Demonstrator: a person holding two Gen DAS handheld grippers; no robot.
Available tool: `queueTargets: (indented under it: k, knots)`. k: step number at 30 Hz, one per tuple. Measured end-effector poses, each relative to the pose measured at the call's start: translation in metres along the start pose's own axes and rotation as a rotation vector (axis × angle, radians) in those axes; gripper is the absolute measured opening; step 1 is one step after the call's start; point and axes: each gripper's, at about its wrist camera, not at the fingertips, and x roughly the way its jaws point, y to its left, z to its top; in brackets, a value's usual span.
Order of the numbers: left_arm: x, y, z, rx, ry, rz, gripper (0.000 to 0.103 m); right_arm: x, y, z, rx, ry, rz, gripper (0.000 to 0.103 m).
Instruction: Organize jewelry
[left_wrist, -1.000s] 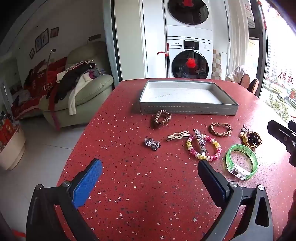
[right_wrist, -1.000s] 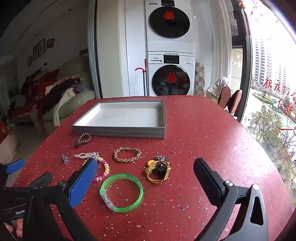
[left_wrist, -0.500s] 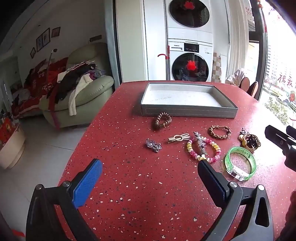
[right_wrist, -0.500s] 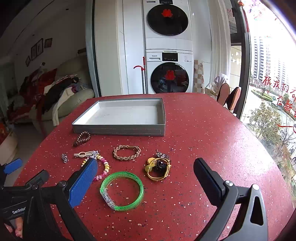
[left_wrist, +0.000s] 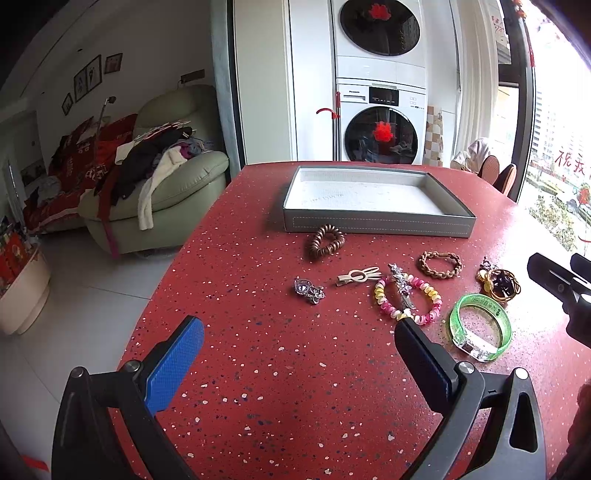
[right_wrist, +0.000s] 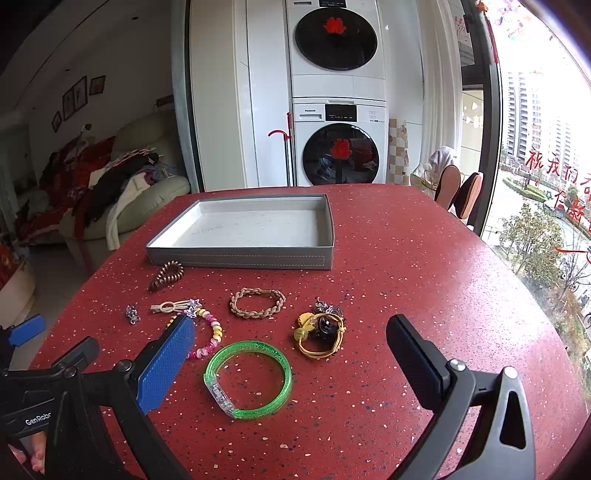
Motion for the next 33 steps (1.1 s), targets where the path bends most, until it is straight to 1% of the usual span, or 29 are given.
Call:
queueTargets:
  k: [33]
  knots:
    - [0.0014,0.001,-0.0022,-0.001,0.0,0.0,0.103,0.0,0.0018,-0.0006,0.008,0.003,0.004,0.103]
